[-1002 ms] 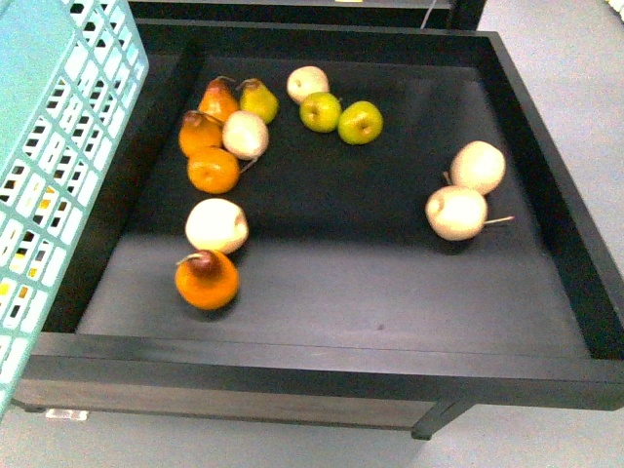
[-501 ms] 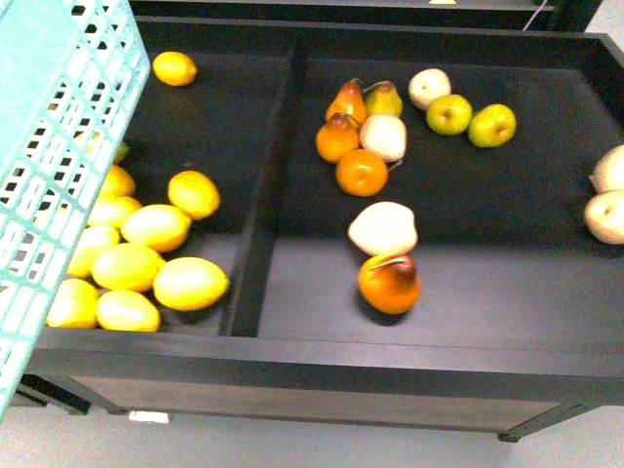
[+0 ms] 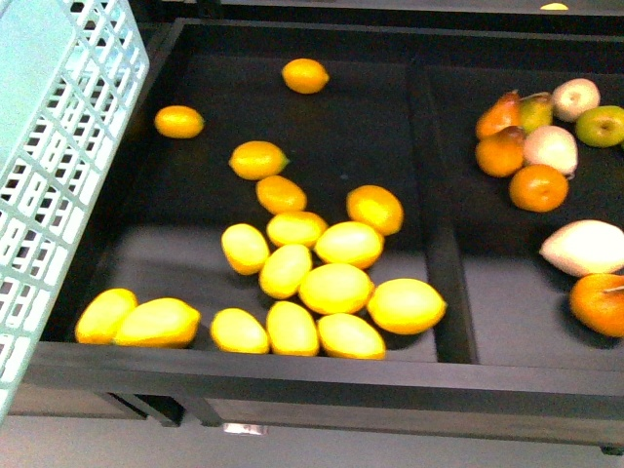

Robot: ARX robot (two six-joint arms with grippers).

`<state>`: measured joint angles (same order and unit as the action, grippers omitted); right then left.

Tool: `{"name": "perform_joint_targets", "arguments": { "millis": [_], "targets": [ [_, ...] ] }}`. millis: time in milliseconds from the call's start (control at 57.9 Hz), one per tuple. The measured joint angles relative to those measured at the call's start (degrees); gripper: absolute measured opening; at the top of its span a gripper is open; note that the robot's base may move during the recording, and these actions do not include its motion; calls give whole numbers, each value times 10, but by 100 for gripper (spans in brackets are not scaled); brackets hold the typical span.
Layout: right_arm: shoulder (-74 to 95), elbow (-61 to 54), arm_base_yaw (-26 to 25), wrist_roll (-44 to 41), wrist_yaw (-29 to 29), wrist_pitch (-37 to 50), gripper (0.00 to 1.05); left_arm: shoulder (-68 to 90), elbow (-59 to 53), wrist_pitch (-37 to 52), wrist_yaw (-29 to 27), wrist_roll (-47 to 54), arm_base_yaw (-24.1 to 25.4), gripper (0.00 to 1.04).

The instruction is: Pick lemon and mango into basket

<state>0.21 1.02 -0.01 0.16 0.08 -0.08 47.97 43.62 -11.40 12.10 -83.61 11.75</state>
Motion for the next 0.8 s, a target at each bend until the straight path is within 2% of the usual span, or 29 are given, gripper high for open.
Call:
{"name": "perform_joint_targets", "arguments": {
  "millis": [795],
  "targets": [
    [0, 0, 0, 0, -1, 0, 96, 0, 0, 0, 1, 1, 0, 7]
  ]
}}
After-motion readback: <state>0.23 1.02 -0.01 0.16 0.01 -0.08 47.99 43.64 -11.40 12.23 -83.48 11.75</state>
